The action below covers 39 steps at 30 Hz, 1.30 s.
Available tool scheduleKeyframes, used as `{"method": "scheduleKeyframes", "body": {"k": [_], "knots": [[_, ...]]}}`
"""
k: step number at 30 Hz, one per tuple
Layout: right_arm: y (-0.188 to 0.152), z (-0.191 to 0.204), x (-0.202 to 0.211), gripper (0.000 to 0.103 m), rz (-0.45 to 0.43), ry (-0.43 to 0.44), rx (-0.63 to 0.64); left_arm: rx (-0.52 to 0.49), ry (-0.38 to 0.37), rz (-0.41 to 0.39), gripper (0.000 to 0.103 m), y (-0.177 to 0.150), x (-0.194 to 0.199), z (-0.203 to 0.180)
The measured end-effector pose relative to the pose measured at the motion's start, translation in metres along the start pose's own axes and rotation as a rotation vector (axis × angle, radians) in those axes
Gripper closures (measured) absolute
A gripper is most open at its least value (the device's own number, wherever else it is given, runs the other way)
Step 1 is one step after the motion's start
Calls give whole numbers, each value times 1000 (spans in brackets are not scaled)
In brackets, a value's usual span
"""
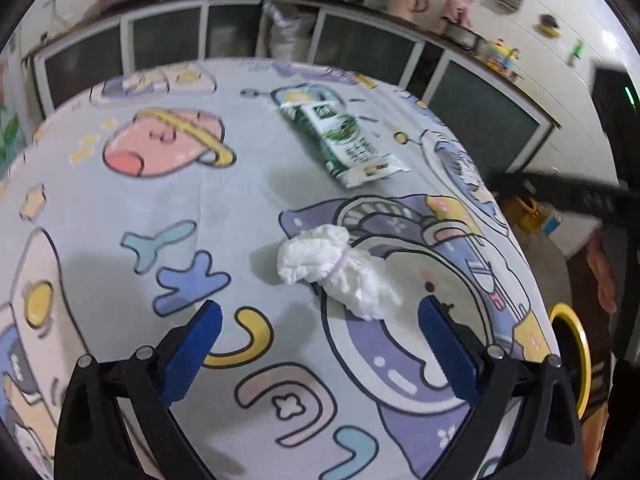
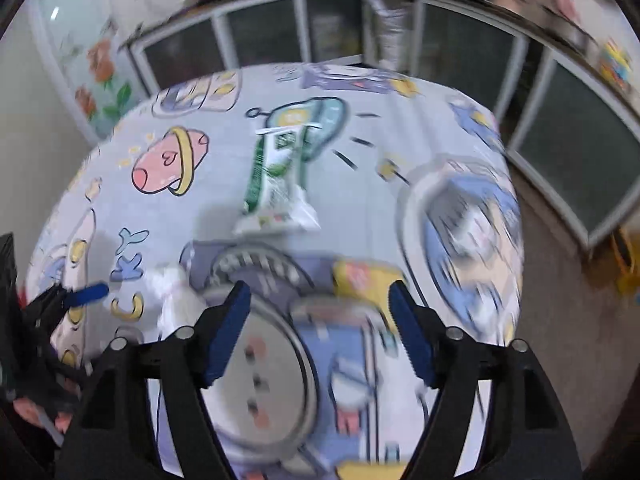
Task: Collect trash
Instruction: 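Grasp the white tissue bundle with the left tool while the right tool grasps the green milk carton, then carry the tissue bundle and milk carton over the bin and open both tools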
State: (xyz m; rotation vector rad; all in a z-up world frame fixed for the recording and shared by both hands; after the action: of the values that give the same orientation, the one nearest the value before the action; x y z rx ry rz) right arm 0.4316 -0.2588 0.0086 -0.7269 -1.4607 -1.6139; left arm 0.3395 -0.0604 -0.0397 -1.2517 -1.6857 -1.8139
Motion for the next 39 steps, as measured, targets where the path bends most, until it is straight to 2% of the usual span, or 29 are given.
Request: {"method": "scheduleKeyframes", "body": {"k": [4,7,14,20,21,22,23,24,27,29,30,34,39], "knots": [[42,23,-45,17,61,-66,64,37,31,11,8,4,-14,3],[63,33,-77,10,115,-90,63,48,42,26,8,5,-23,4],[78,51,-133,9,214,-167,117,72,21,99,8,5,-49,12],[78,48,-161,10,271,-133,63,73,-13,100,9,20,-59,10],[78,47,-163,10,272,-114,43,79,-18,94,15,23,-59,11],[79,44,-164,15,279,-97,26,79,-32,92,27,25,-60,9],[79,43,-166,21,297,-72,7,76,-56,94,33,26,-62,6],[79,43,-168,32,313,-50,-4,67,-72,100,46,27,-65,4],[79,46,-166,58,320,-19,-8,18,-43,93,54,28,-69,-8],[82,46,-159,64,295,-30,-3,22,-61,72,63,29,-67,-10],[83,47,-155,67,283,-20,-6,35,-86,59,72,29,-63,-9],[90,45,-133,74,239,-4,-20,1,-95,6,74,33,-42,-15],[89,43,-101,74,199,16,-22,-2,-120,-39,78,35,-12,-15]]}}
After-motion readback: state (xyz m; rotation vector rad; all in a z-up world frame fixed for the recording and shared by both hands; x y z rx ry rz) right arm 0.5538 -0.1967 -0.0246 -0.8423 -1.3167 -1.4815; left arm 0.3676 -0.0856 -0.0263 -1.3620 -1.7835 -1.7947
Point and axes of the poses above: each gripper's, at about its wrist camera, not at the fingertips, and x roughly against the way its jaws point, z to its left, y to its top, the point moved 4 cm from there along -x, roughly the way its jaws point, and after that the axes turned 11 degrees about -x, right-handed, at the moved point
